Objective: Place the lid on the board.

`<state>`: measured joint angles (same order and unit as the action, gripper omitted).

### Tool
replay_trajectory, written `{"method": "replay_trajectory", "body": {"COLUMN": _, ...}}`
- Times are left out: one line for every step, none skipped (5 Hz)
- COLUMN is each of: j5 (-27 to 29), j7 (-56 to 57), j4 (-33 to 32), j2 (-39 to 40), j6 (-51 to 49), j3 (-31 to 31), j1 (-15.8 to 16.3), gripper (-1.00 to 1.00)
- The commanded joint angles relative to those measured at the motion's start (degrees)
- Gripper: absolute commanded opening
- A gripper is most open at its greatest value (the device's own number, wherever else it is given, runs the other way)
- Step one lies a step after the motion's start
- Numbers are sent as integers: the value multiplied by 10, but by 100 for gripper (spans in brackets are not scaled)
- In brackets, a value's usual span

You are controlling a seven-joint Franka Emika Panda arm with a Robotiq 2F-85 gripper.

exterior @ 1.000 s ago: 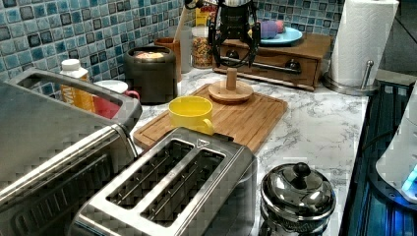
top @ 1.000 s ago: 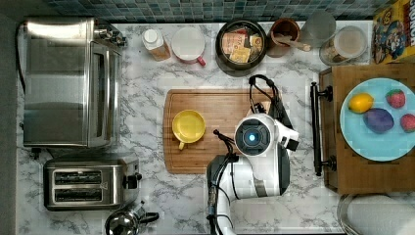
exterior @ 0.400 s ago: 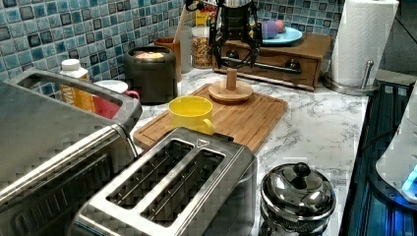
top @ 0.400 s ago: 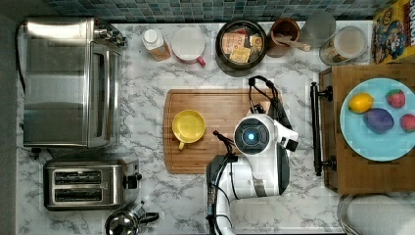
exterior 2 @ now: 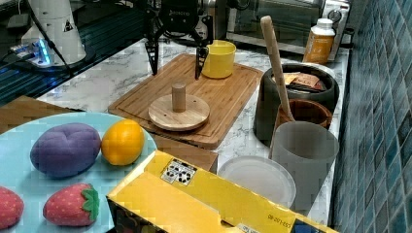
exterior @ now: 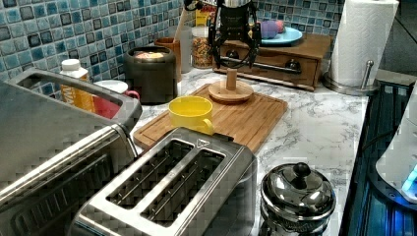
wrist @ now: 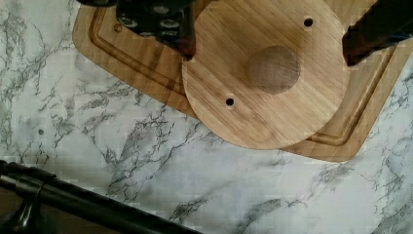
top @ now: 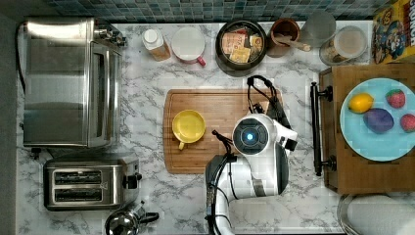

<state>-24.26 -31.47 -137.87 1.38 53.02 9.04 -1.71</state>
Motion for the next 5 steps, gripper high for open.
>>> {"method": "replay_trajectory", "body": {"j5": 1, "j7": 37, "j4": 39, "j2": -13, "j6": 2, "j3": -13, "j1": -12, "gripper": 100}}
{"method": "replay_trajectory", "body": {"j5": 1, "j7": 37, "j4": 39, "j2": -13, "j6": 2, "j3": -6, "j1": -5, "gripper": 100}}
{"method": "replay_trajectory", "body": {"j5": 1, "j7": 37, "j4": 39, "j2": -13, "j6": 2, "j3": -7, "j1": -5, "gripper": 100}}
{"method": "replay_trajectory", "body": {"j5": 1, "j7": 37, "j4": 39, "j2": -13, "j6": 2, "j3": -6, "j1": -5, "gripper": 100}}
{"method": "replay_trajectory", "body": {"j5": 1, "j7": 37, "j4": 39, "j2": -13, "j6": 2, "j3": -5, "j1": -3, "gripper": 100}}
